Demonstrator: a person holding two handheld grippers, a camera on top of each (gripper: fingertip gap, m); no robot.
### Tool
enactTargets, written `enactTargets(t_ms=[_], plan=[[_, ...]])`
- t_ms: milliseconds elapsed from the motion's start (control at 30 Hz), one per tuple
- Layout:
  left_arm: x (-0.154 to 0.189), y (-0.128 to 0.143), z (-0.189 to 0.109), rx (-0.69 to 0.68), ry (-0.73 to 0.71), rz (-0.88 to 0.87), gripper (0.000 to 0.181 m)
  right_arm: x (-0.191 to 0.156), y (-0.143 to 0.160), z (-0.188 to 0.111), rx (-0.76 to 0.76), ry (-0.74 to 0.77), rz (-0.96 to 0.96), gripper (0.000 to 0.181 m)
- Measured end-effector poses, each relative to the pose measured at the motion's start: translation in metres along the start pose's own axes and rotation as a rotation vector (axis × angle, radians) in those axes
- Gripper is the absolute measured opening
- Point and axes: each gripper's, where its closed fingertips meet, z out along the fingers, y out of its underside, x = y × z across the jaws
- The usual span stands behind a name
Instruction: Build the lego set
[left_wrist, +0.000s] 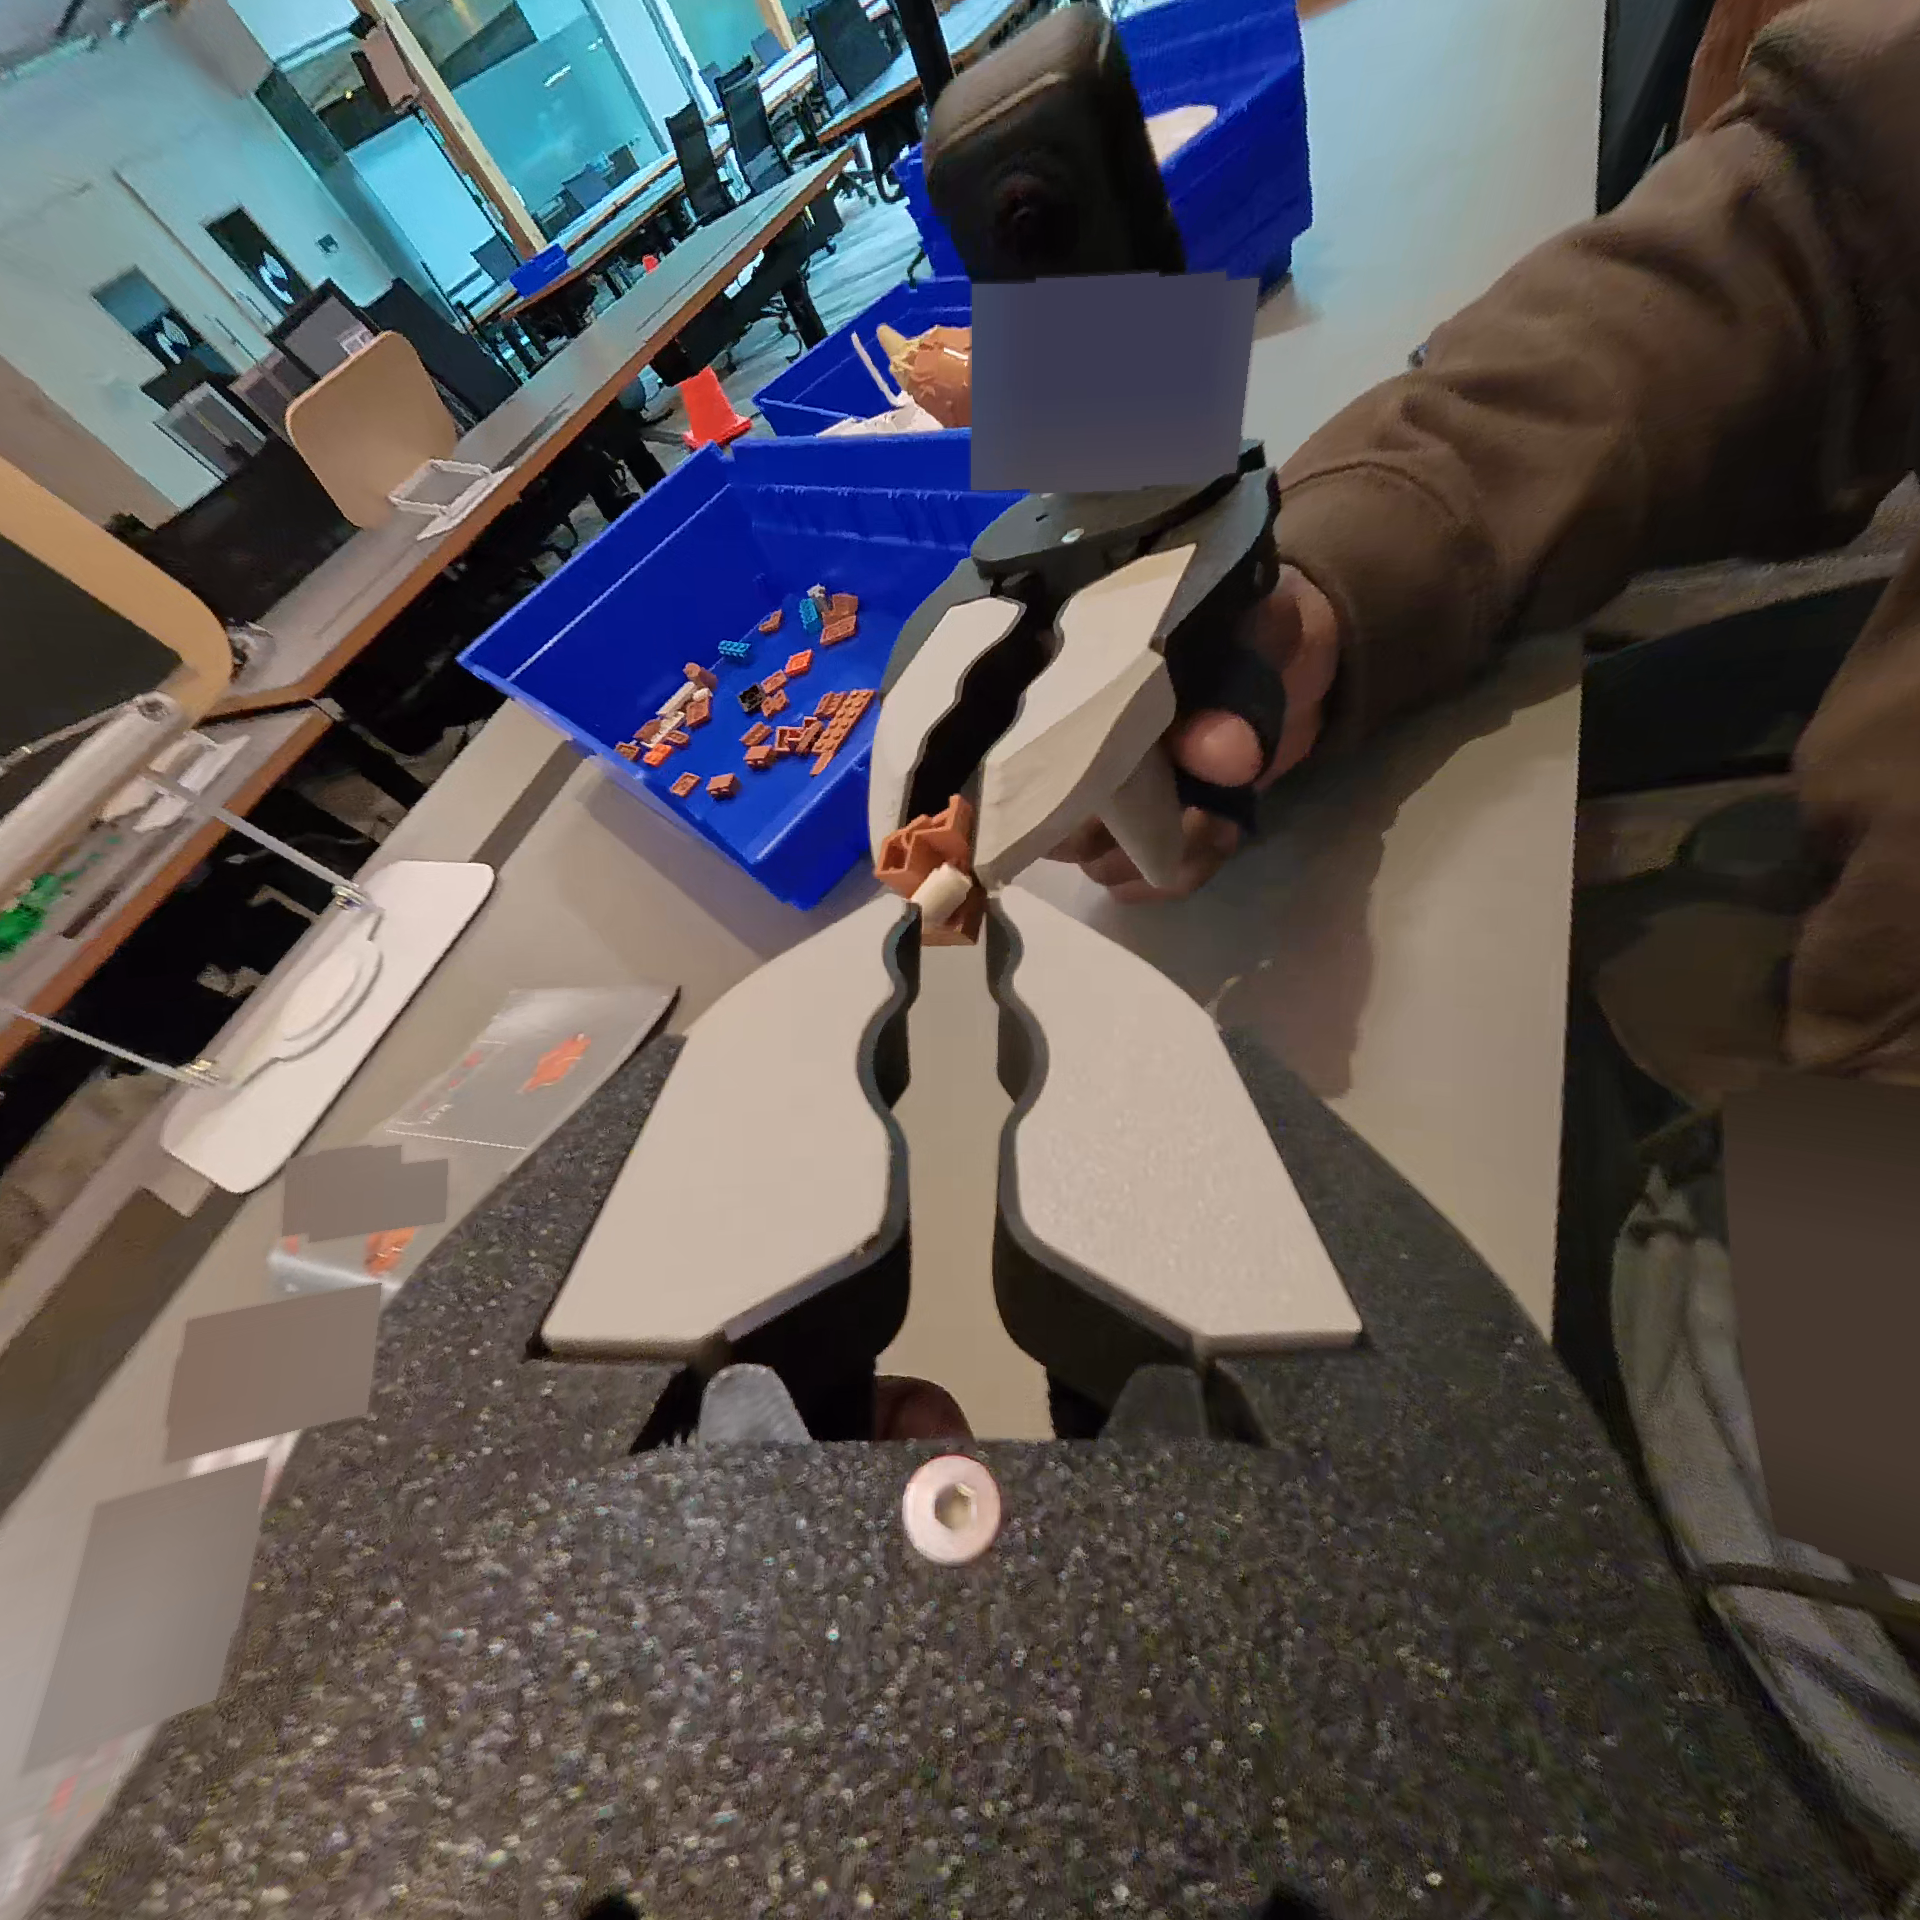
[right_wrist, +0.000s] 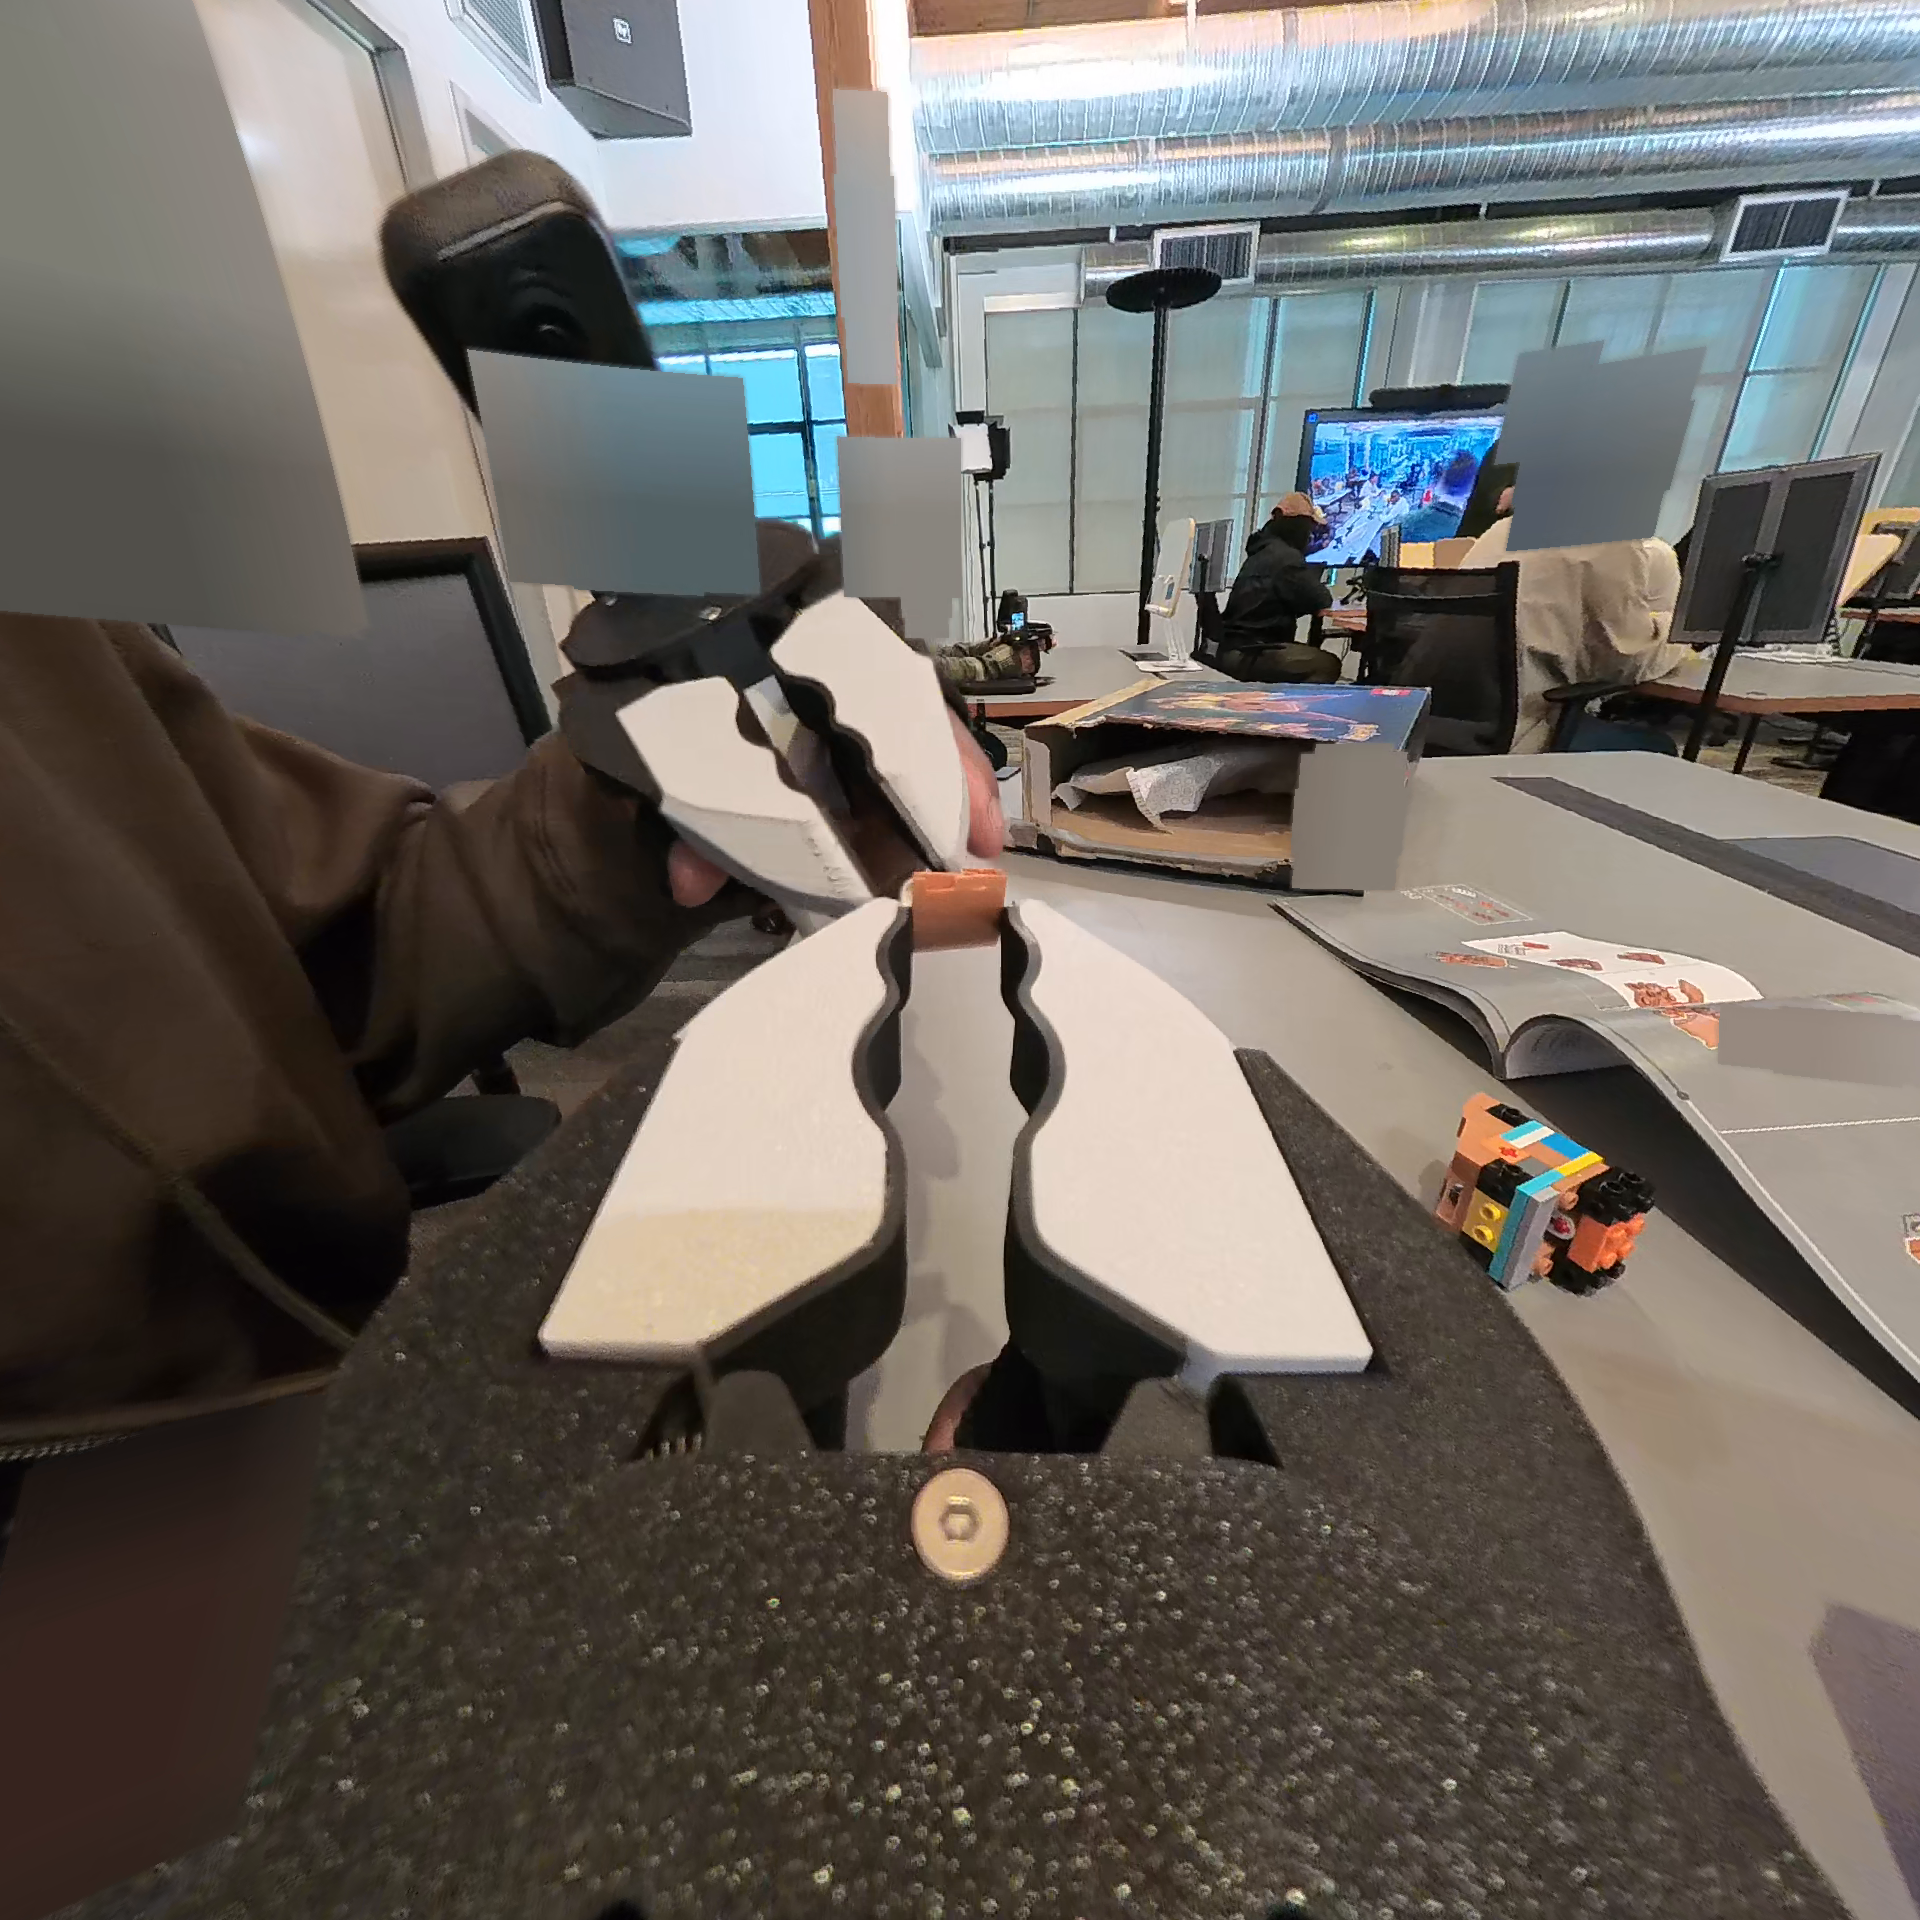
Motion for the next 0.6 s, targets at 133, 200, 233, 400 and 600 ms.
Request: enactTargets(t_ms=[133, 200, 233, 400, 600], plan=[[-0.002, -0.005, 0.000, -0.016, -0.025, 0.101, 0.012, -0.001, -0.001, 0.000, 0.005, -0.006, 0.003, 0.016], [-0.003, -0.009, -0.001, -0.028, -0.022, 0.164, 0.012, -0.001, -0.001, 0.000, 0.004, -0.006, 0.001, 0.016], [-0.002, -0.010, -0.001, -0.041, -0.014, 0.202, 0.012, -0.001, -0.001, 0.000, 0.002, -0.006, 0.000, 0.016], [0.000, -0.004, 0.002, -0.169, 0.037, 0.433, 0.011, -0.001, 0.000, 0.001, -0.004, -0.004, -0.008, 0.016], [-0.001, 0.003, 0.003, -0.279, 0.076, 0.634, 0.010, -0.001, 0.001, 0.001, -0.010, -0.003, -0.012, 0.016]])
